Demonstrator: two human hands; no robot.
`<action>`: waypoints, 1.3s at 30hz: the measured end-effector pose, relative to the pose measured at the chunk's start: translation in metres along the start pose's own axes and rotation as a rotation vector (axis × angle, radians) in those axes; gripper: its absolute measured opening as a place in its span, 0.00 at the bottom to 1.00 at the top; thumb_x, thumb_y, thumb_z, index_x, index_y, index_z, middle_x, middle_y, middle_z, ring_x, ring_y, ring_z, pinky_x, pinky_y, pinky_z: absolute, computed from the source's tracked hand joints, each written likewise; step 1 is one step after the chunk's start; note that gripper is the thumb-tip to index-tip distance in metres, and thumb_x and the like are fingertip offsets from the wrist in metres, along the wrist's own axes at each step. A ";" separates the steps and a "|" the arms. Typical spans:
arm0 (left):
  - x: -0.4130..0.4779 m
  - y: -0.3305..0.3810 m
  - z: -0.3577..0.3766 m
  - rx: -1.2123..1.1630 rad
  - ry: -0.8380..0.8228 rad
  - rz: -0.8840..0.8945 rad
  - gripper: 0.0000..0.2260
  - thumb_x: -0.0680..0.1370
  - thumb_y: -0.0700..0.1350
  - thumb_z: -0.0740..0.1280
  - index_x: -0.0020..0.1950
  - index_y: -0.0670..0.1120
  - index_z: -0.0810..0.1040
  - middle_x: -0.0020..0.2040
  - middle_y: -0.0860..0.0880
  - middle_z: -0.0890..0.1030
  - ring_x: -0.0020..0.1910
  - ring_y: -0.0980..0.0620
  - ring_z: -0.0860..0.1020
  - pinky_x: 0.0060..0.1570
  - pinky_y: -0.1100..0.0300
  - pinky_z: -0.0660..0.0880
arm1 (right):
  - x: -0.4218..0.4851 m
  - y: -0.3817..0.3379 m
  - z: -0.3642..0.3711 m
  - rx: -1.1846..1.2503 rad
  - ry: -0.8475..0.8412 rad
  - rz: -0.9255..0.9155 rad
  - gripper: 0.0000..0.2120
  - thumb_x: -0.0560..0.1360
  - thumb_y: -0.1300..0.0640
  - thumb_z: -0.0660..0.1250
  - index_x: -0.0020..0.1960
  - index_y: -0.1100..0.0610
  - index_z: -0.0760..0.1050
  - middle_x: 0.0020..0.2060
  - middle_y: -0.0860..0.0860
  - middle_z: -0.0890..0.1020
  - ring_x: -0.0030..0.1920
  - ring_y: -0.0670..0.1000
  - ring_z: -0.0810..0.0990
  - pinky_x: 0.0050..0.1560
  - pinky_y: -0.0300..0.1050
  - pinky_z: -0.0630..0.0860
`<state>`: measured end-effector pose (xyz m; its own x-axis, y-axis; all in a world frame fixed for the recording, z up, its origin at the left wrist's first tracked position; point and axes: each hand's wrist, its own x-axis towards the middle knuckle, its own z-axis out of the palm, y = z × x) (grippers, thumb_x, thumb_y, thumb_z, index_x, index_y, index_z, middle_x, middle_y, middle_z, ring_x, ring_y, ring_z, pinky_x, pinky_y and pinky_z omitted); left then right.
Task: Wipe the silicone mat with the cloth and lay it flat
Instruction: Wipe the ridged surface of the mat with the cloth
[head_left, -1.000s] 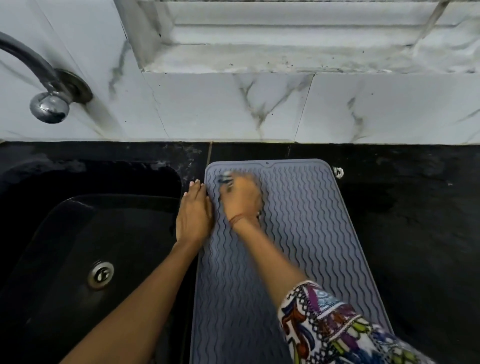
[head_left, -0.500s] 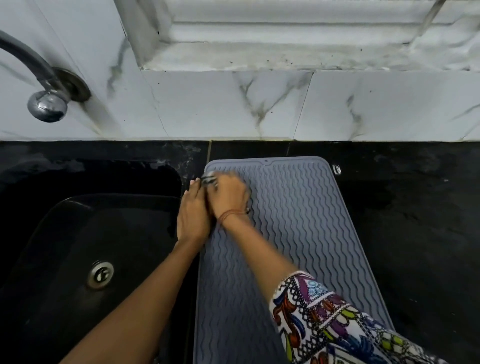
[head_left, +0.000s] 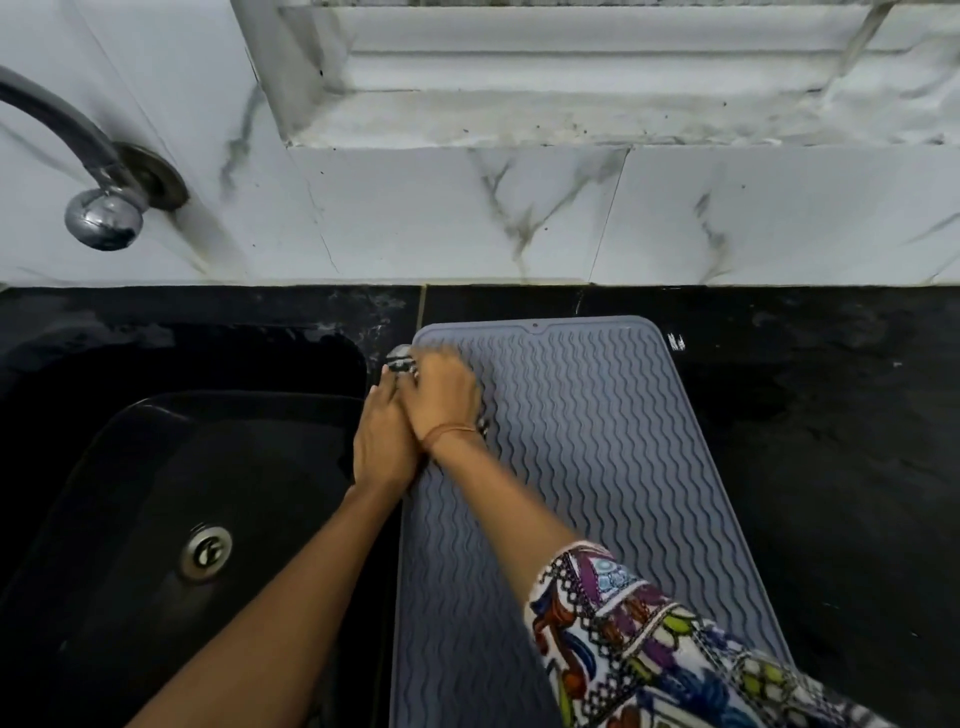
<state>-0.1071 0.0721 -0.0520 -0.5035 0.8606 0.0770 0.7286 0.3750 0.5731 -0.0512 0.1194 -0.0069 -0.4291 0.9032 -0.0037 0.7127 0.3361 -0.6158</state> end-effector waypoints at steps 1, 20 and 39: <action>0.000 -0.001 -0.001 0.008 0.002 0.014 0.16 0.79 0.40 0.55 0.66 0.40 0.67 0.69 0.40 0.68 0.68 0.40 0.66 0.66 0.44 0.67 | -0.002 0.007 -0.006 0.006 -0.020 -0.043 0.14 0.78 0.57 0.61 0.62 0.55 0.76 0.57 0.58 0.79 0.57 0.58 0.77 0.56 0.49 0.74; -0.011 0.011 0.003 -0.185 0.141 -0.006 0.17 0.76 0.34 0.60 0.65 0.38 0.70 0.66 0.38 0.72 0.69 0.43 0.66 0.69 0.54 0.62 | -0.010 0.083 -0.061 -0.111 0.124 -0.006 0.15 0.79 0.57 0.59 0.64 0.57 0.73 0.59 0.58 0.77 0.56 0.56 0.78 0.57 0.47 0.74; -0.012 0.011 0.008 -0.155 0.170 -0.015 0.13 0.77 0.36 0.60 0.61 0.38 0.74 0.64 0.39 0.75 0.66 0.45 0.71 0.65 0.58 0.64 | -0.006 0.169 -0.131 -0.202 0.374 0.426 0.13 0.78 0.56 0.60 0.59 0.61 0.76 0.56 0.61 0.78 0.53 0.60 0.78 0.50 0.49 0.74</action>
<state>-0.0891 0.0688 -0.0533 -0.5945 0.7798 0.1960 0.6469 0.3191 0.6926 0.1447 0.2060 -0.0080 0.1155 0.9898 0.0833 0.8859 -0.0647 -0.4594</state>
